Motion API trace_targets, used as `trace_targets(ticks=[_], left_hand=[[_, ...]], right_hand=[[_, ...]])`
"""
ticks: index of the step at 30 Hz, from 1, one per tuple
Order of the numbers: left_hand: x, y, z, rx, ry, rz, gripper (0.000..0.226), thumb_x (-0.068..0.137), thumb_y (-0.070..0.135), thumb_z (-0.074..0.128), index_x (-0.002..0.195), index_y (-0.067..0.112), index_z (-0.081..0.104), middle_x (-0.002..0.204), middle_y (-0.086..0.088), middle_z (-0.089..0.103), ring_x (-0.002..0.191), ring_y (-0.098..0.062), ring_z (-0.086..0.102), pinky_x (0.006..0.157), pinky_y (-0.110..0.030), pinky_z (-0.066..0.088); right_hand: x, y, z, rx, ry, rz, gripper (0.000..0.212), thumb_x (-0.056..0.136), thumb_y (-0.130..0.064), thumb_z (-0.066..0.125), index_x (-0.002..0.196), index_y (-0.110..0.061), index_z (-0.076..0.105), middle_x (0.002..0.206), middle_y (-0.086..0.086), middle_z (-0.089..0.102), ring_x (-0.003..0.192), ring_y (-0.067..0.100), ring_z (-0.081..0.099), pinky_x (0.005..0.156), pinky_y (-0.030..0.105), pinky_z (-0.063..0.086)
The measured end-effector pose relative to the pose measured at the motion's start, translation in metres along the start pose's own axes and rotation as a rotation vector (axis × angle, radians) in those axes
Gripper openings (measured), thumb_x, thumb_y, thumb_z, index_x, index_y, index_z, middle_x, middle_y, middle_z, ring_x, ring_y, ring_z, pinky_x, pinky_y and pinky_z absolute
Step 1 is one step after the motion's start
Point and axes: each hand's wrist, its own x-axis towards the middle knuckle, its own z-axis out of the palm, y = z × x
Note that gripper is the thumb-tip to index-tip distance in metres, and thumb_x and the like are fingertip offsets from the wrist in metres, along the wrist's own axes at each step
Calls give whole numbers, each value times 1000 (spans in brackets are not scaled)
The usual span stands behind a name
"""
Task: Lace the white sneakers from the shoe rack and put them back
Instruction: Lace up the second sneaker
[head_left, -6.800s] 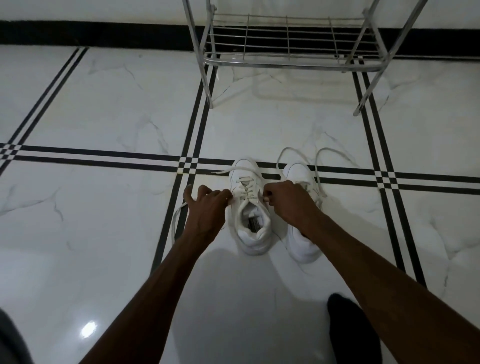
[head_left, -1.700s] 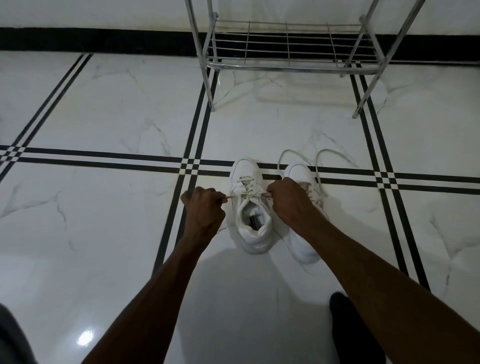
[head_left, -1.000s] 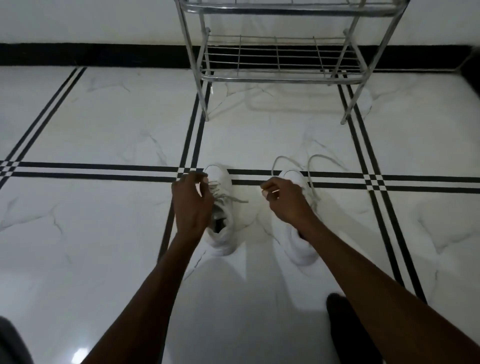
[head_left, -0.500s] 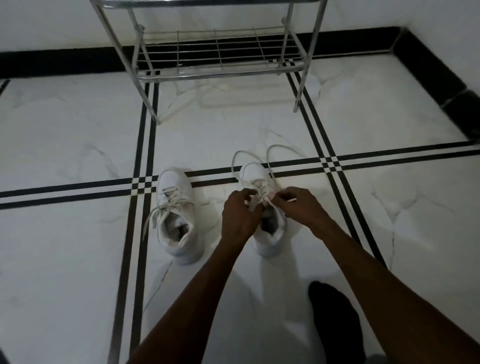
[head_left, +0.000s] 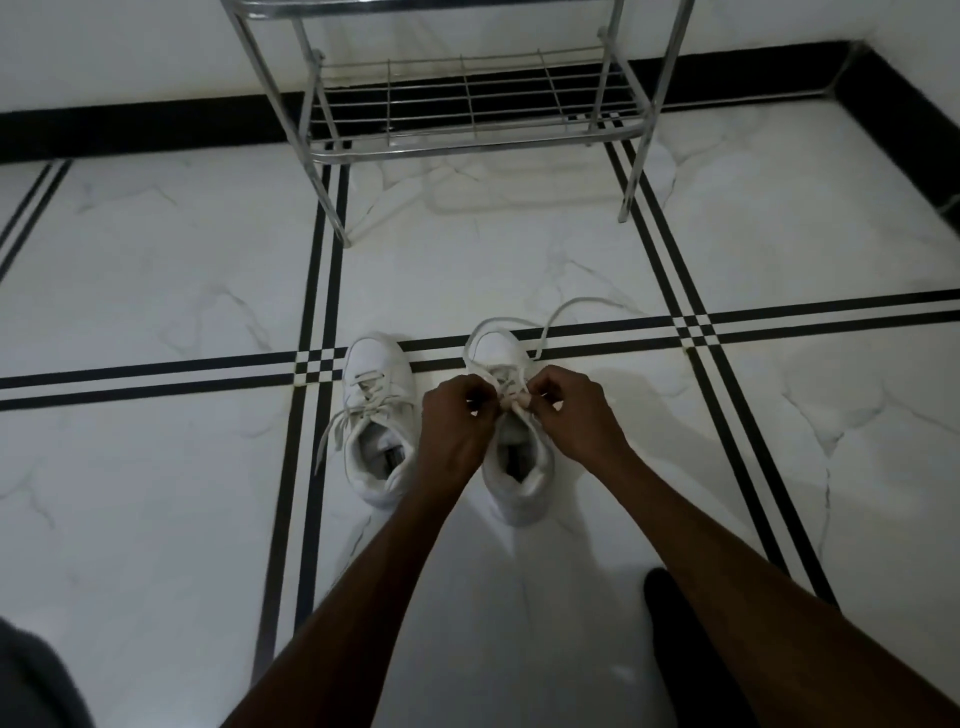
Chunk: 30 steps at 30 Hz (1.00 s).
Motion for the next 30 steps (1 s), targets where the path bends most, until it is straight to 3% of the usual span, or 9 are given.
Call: trace_targets(ticks=[5,9,13,17,20,22,24,27,30], left_hand=[[-5,-11,5,57,80,82,14,90,17,66,80,8,64,71,-6,71,69,-25,67,66,-39,52],[-8,-14,5,-17,146,25,11,91,12,66,82,5,65,73,-1,69,70,-16,63,69,-31,48],[-1,-14,-2,-209,26,-72,27,95,33,65,86,9,74,80,-1,76,78,-17,71,74,-38,57],[8,5,-25,-383,13,-20,28,101,34,58,96,15,79,94,2,80,94,-12,74,88,-36,59],[18,22,-41,-422,7,63,26,102,27,58,99,11,77,98,0,79,97,-8,73,87,-26,57],[21,28,-46,-395,-8,108,26,103,23,57,101,4,75,101,-3,78,91,-1,72,74,-14,54],[21,26,-48,-389,-60,117,29,105,22,53,104,-2,69,102,-4,76,83,0,70,66,-13,52],[14,15,-42,-385,-146,96,36,109,30,42,101,0,60,87,0,67,77,-8,63,68,-25,50],[7,9,-34,-370,-201,80,43,109,35,36,99,-1,56,84,-11,63,81,-19,61,79,-43,51]], right_hand=[[-5,-2,11,-63,50,3,16,90,-16,68,85,-22,54,86,-1,71,79,18,68,67,33,55],[-4,-5,11,9,21,87,9,88,-19,71,88,-17,63,92,3,73,85,19,70,78,36,58],[6,-14,0,289,-72,188,15,90,-26,70,99,-14,70,99,1,74,93,21,71,80,39,60],[12,-35,-11,522,-96,218,20,95,-30,62,107,-19,74,94,0,79,86,12,75,69,30,55],[13,-49,-13,404,-235,152,21,94,-31,64,108,-23,76,94,4,79,76,8,69,64,23,49],[12,-59,-20,297,-429,74,21,94,-28,64,109,-21,76,98,7,77,77,8,65,64,20,48],[12,-66,-29,188,-555,7,24,95,-33,62,106,-17,75,98,9,76,80,10,65,67,23,50],[16,-69,-31,6,-490,-124,32,91,-46,64,91,-18,77,89,9,75,81,20,70,74,37,55],[21,-63,-31,-59,-408,-147,23,85,-42,72,84,-20,79,83,1,77,79,17,72,73,36,57]])
